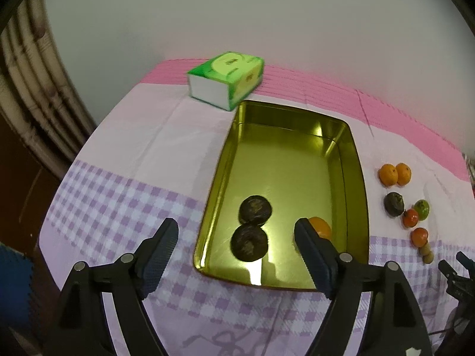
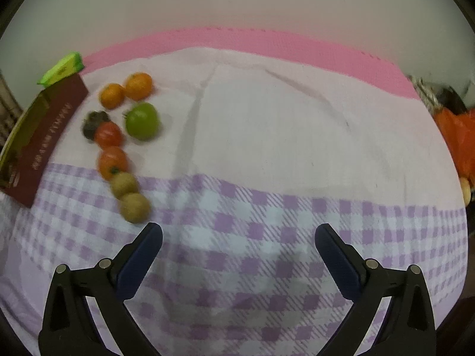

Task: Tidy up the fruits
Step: 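Close the right tool on a small tan longan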

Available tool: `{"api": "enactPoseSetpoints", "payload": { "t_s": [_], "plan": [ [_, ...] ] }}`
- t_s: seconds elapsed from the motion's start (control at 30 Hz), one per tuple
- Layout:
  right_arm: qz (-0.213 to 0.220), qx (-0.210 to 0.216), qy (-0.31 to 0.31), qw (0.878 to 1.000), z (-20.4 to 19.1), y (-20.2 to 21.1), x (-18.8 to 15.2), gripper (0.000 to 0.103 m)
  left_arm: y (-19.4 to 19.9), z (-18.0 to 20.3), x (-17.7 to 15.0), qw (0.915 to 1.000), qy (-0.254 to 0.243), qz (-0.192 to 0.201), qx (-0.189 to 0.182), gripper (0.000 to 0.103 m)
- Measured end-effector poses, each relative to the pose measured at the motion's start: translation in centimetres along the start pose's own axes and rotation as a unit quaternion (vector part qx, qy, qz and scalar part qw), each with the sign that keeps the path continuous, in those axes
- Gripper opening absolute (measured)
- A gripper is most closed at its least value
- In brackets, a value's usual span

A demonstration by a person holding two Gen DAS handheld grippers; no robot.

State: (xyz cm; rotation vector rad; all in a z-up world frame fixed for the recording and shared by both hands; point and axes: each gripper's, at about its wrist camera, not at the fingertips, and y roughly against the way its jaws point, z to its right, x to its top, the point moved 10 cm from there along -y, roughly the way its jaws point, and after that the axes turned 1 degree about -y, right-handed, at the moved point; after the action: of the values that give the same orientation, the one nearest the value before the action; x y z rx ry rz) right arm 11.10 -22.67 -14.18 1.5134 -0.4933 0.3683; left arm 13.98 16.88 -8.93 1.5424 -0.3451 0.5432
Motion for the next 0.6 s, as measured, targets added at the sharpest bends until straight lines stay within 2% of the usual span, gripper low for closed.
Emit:
{"api": "enactPoseSetpoints", "payload": {
  "t_s": [0.13,0.23,0.33,0.4,0.47,0.6],
  "plan": [
    [0.014,0.018,0.032,0.999,-2.6,1.5,0.3,0.101,0.1,-0.9,-0.4,0.9999,0.015,-0.004,0.002,0.078],
    [0.011,0.025,0.057,0.998,-4.5,1.8,-0.2,0.097,0.4,-1.3,-0.7,0.9998,0.019,-0.002,0.002,0.078],
    [-0.001,0.037,0.068,0.997,-5.8,1.6,-1.2,0.090,0.7,-1.6,-0.9,0.9998,0.020,0.001,0.003,0.078],
    [-0.010,0.044,0.073,0.996,-6.3,1.4,-1.8,0.079,0.8,-1.8,-1.1,0.9998,0.022,0.001,0.002,0.079],
    [-0.021,0.053,0.074,0.996,-6.8,1.1,-2.4,0.073,0.9,-2.2,-1.3,0.9996,0.027,0.001,0.002,0.079],
    [-0.026,0.058,0.080,0.995,-7.3,0.7,-2.5,0.068,1.0,-2.9,-1.5,0.9994,0.035,0.000,0.004,0.079]
  ]
}}
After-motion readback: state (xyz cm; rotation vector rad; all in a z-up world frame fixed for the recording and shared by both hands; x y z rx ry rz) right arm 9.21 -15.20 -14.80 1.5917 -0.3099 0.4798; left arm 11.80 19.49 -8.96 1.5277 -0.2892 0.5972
